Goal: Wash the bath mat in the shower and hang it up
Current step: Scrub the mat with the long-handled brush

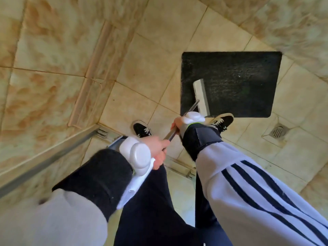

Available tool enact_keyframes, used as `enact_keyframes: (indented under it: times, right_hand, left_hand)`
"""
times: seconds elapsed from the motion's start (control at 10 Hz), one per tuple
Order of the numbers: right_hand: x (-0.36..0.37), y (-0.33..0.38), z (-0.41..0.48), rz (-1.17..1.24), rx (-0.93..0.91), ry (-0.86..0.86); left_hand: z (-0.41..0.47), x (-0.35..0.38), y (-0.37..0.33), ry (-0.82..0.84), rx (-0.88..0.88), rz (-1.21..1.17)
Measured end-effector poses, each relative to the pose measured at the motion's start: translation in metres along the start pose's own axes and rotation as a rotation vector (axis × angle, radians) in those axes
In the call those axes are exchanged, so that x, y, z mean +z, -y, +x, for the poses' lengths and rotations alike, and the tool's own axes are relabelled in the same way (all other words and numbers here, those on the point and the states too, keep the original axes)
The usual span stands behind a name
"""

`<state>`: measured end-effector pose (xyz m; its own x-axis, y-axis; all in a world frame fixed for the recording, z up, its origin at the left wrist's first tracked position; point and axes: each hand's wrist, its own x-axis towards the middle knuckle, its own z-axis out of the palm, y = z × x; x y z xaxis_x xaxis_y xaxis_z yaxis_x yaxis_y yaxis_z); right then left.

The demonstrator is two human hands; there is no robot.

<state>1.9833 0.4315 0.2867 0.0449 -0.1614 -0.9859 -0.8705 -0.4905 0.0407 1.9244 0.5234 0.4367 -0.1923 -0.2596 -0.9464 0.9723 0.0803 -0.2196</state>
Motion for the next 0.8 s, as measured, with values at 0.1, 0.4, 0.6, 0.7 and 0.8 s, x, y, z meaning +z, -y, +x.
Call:
enact_keyframes:
  times: [0.1,0.4,0.6,0.7,0.8]
  right_hand:
    - [0.046,0.003,-0.016,-0.104,0.007,0.173]
    - [-0.028,0.061,-0.029,0.149,-0.022,0.137]
    - [-0.157,0.077,0.026,0.216,0.032,-0.092]
    - [-0.191,0.076,0.053,0.175,0.096,-0.106]
    - [-0.192,0.074,0.064,0.124,0.094,-0.062]
  left_hand:
    - [-0.033,-0.035,0.015,-0.024,0.055,0.013]
    - [-0.051,0.005,-0.054,-0.012,0.094,0.023]
    - [-0.002,0.097,-0.129,0.057,0.134,0.114]
    - [0.022,0.12,-0.147,-0.051,0.174,0.121]
    - [0.028,0.114,-0.148,-0.023,0.093,-0.066]
